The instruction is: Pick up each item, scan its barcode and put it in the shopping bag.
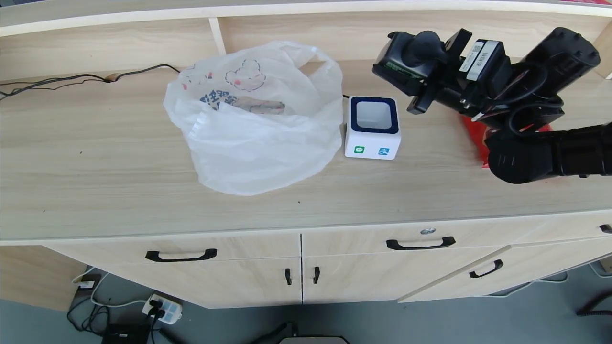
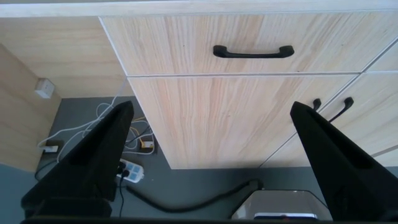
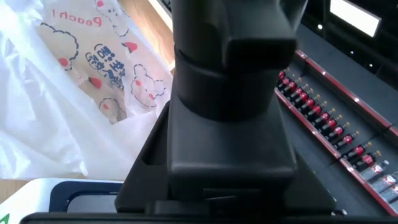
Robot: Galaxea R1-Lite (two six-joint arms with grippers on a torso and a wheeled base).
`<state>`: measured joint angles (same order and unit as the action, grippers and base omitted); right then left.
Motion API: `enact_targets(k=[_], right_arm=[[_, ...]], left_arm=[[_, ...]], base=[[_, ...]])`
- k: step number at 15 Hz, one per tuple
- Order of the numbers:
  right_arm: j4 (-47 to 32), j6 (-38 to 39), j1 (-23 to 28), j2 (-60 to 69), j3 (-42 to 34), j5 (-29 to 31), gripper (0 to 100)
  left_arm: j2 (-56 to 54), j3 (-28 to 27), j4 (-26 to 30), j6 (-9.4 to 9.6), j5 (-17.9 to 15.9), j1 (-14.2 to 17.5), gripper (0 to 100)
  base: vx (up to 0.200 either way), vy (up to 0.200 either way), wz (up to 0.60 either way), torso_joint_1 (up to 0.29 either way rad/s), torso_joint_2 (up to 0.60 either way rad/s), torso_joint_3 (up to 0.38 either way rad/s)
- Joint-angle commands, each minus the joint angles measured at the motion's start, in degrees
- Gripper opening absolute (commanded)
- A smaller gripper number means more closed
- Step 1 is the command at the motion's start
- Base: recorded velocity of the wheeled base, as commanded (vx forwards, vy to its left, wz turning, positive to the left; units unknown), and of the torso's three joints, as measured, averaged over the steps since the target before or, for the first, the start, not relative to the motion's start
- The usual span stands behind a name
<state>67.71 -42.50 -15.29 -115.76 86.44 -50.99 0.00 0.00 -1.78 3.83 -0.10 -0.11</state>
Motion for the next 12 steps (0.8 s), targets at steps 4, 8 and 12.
enact_targets(k=[4, 8, 12], right_arm=[[0.06, -0.04, -0.18, -3.95, 4.26, -1.04, 0], [0.06, -0.04, -0.88, -4.47, 3.64, -1.04, 0], [0.06, 0.05, -0.80, -5.44, 3.73, -1.13, 0]], left_arm=[[0.09, 0.00, -0.07, 0.04, -0.08, 0.02, 100], [0.09, 0.00, -0.07, 0.04, 0.01, 0.02, 100], [0.09, 0.00, 0.02, -0.14, 0.01, 0.02, 100]], base=[[0.000, 0.000, 0.00, 0.000, 0.00, 0.000], [0.000, 0.000, 0.00, 0.000, 0.00, 0.000], [0.000, 0.000, 0.00, 0.000, 0.00, 0.000]])
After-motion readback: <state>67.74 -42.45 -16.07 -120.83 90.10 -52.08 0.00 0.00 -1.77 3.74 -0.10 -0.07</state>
